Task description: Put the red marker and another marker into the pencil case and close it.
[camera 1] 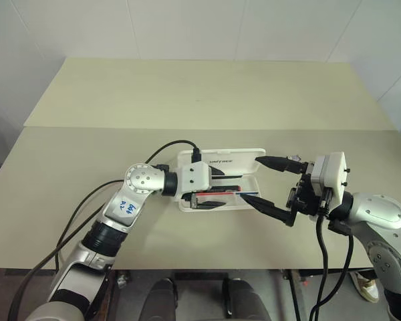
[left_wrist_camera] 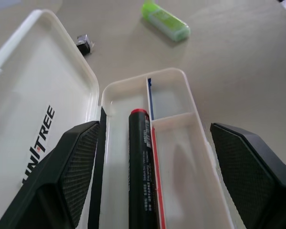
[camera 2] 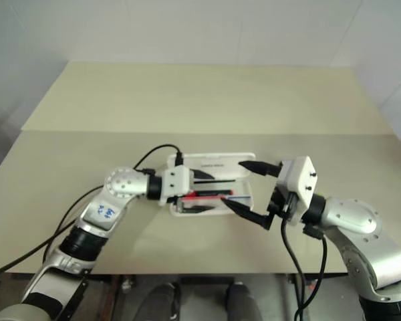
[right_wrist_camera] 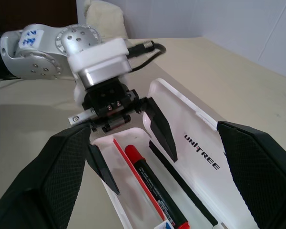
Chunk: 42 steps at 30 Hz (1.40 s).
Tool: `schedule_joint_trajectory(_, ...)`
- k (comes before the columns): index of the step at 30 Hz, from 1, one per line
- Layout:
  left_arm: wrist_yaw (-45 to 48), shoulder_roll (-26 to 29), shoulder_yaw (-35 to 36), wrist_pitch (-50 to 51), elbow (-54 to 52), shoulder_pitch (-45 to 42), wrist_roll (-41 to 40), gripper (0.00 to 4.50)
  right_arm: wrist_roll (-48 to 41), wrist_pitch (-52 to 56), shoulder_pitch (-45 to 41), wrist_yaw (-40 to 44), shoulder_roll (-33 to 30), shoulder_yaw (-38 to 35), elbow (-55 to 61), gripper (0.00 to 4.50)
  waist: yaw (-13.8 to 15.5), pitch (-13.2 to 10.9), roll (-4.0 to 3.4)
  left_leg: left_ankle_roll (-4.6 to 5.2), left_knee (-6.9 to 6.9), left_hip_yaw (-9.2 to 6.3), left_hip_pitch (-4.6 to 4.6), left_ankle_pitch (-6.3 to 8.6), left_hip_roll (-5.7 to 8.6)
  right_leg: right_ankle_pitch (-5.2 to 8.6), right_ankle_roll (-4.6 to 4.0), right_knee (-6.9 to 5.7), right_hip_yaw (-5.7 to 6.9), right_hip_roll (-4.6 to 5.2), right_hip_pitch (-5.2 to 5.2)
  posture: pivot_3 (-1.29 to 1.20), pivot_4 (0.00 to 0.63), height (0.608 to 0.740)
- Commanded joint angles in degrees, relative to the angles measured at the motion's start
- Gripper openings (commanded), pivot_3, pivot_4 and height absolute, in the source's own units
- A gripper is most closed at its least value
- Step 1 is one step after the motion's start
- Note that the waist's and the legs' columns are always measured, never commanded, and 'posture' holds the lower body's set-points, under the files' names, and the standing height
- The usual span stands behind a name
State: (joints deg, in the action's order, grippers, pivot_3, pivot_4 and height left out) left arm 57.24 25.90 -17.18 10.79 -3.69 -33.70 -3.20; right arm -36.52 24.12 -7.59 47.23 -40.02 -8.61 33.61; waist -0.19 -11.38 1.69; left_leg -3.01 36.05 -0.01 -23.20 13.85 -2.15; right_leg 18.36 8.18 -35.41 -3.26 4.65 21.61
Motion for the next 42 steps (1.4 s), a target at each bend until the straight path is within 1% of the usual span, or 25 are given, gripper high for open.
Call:
schedule_joint_trajectory(1, 2.0, 1.7, 2.4, 3.4, -6.0, 1.1, -4.6, 4.34, -0.9, 0.1, 0.2, 0.4, -0.8, -1.6, 0.2, 4.5, 0.0, 0.0, 0.0, 0.0, 0.0, 0.0, 0.0, 0.0, 0.0, 0.0, 0.0, 0.0, 0.0, 0.0, 0.0, 0.0, 0.15, 0.74)
schedule_joint_trajectory(2, 2.2, 2.3, 2.9, 4.5, -7.1, 1.7, -5.4, 4.48, -1.2, 0.7, 0.4, 0.2, -0.9, -1.6, 0.2, 4.5, 0.0, 0.0, 0.0, 0.0, 0.0, 0.0, 0.0, 0.0, -0.01, 0.01, -0.01, -0.01, 0.0, 0.0, 0.0, 0.0, 0.15, 0.74)
schedule_joint_trajectory(7, 2.3, 4.4, 4.4, 7.9, -11.1, 3.9, -8.1, 4.48, -2.2, 3.7, 1.5, -1.7, -0.6, -1.8, 1.1, 4.5, 0.0, 0.0, 0.0, 0.0, 0.0, 0.0, 0.01, 0.0, -0.02, 0.02, -0.04, -0.01, 0.0, 0.0, 0.0, 0.0, 0.15, 0.74)
schedule_joint_trajectory(9, 1.7, 4.7, 5.0, 9.1, -12.8, 4.9, -9.0, 4.48, -3.0, 6.3, 2.3, -5.7, 0.8, -2.4, 2.2, 4.5, 0.0, 0.0, 0.0, 0.0, 0.0, -0.01, 0.01, 0.0, -0.02, 0.03, -0.05, -0.01, 0.0, 0.0, 0.0, 0.0, 0.15, 0.74)
schedule_joint_trajectory(12, 0.5, 4.6, 6.3, 12.4, -15.2, 5.3, -10.9, 4.48, -2.8, 10.9, 2.8, -15.3, 3.7, -3.9, 3.8, 4.5, 0.0, 0.0, 0.0, 0.0, 0.0, -0.01, 0.0, 0.0, -0.04, 0.08, -0.16, -0.01, 0.0, 0.01, 0.0, 0.0, 0.15, 0.74)
schedule_joint_trajectory(14, 0.8, 5.1, 6.9, 15.0, -16.8, 5.5, -12.9, 4.48, -1.9, 19.0, 2.5, -25.1, 4.9, -5.6, 4.7, 4.5, 0.0, 0.0, 0.0, 0.0, 0.0, -0.01, 0.0, 0.0, -0.04, 0.2, -0.39, -0.02, 0.0, 0.01, 0.0, 0.0, 0.15, 0.74)
schedule_joint_trajectory(16, 1.5, 5.6, 7.1, 16.0, -18.1, 5.4, -14.2, 4.48, -4.3, 27.8, 2.0, -33.4, 6.7, -8.0, 6.2, 4.5, 0.0, 0.0, 0.0, -0.01, 0.01, -0.01, 0.0, 0.0, -0.04, 0.31, -0.6, -0.04, -0.02, 0.02, 0.01, 0.0, 0.15, 0.74)
schedule_joint_trajectory(19, 1.2, 5.8, 6.9, 17.1, -18.3, 4.1, -15.1, 4.48, -8.4, 36.3, 1.2, -40.6, 9.4, -10.4, 9.3, 4.5, 0.0, 0.0, -0.02, -0.01, -0.02, -0.02, 0.01, 0.0, -0.06, 0.36, -0.69, -0.05, -0.02, 0.02, 0.01, 0.0, 0.15, 0.74)
schedule_joint_trajectory(23, 1.7, 5.5, 6.6, 17.0, -16.5, 1.7, -15.8, 4.48, -11.2, 49.1, -1.8, -54.1, 17.2, -15.1, 12.3, 4.5, -0.1, 0.0, -0.02, -0.01, -0.06, -0.02, 0.02, 0.0, -0.09, 0.4, -0.76, -0.08, -0.01, -0.01, 0.06, 0.0, 0.15, 0.74)
schedule_joint_trajectory(26, 1.8, 5.0, 6.2, 16.2, -15.2, 0.4, -15.8, 4.48, -8.8, 58.9, -4.6, -60.4, 21.8, -19.2, 14.4, 4.5, -0.1, 0.0, -0.03, -0.01, -0.06, -0.02, 0.01, 0.0, -0.09, 0.43, -0.82, -0.1, -0.02, -0.01, 0.09, 0.0, 0.15, 0.74)
schedule_joint_trajectory(30, 2.2, 4.7, 5.8, 15.5, -14.5, 0.6, -15.8, 4.48, -2.3, 67.5, -9.1, -66.3, 29.3, -23.7, 17.1, 4.5, -0.1, 0.0, -0.03, 0.0, -0.11, 0.0, -0.01, 0.0, -0.09, 0.48, -0.92, -0.05, -0.02, 0.0, 0.12, 0.0, 0.15, 0.74)
schedule_joint_trajectory(32, 2.3, 4.6, 5.4, 15.2, -14.5, 1.1, -15.8, 4.48, 0.5, 68.4, -10.9, -68.4, 32.2, -23.9, 17.9, 4.5, -0.1, 0.0, -0.04, -0.01, -0.15, 0.02, -0.06, 0.0, -0.09, 0.47, -0.91, -0.12, -0.03, 0.0, 0.28, 0.0, 0.15, 0.74)
schedule_joint_trajectory(34, 2.9, 4.8, 5.3, 14.9, -14.9, 2.0, -16.0, 4.48, 4.2, 68.4, -12.2, -72.2, 36.8, -22.6, 19.6, 4.5, -0.3, 0.0, -0.06, 0.0, -0.26, 0.07, -0.07, 0.0, -0.09, 0.43, -0.81, -0.17, -0.05, 0.0, 0.38, 0.0, 0.15, 0.74)
schedule_joint_trajectory(36, 3.2, 4.8, 5.2, 14.9, -15.1, 2.4, -16.1, 4.48, 7.2, 68.4, -12.7, -74.2, 39.5, -21.8, 20.9, 4.5, -0.3, 0.0, -0.06, -0.02, -0.41, 0.11, -0.09, -0.01, -0.09, 0.38, -0.73, -0.29, -0.06, 0.0, 0.58, 0.0, 0.15, 0.74)
schedule_joint_trajectory(38, 3.4, 4.7, 5.0, 14.9, -15.1, 2.4, -16.1, 4.48, 9.4, 68.4, -12.3, -75.0, 41.0, -21.1, 21.9, 4.5, -0.3, 0.0, -0.06, -0.07, -0.48, 0.13, -0.27, -0.04, -0.09, 0.32, -0.59, -0.5, -0.06, -0.01, 0.92, 0.0, 0.15, 0.74)
schedule_joint_trajectory(42, 4.5, 5.0, 4.9, 14.6, -14.3, 1.8, -16.0, 4.48, 14.5, 68.4, -10.4, -77.8, 45.7, -19.2, 23.9, 4.5, -0.4, 0.0, -0.07, -0.09, -0.6, 0.12, -0.32, -0.05, -0.17, 0.34, -0.58, -0.48, -0.02, -0.12, 1.01, 0.0, 0.15, 0.74)
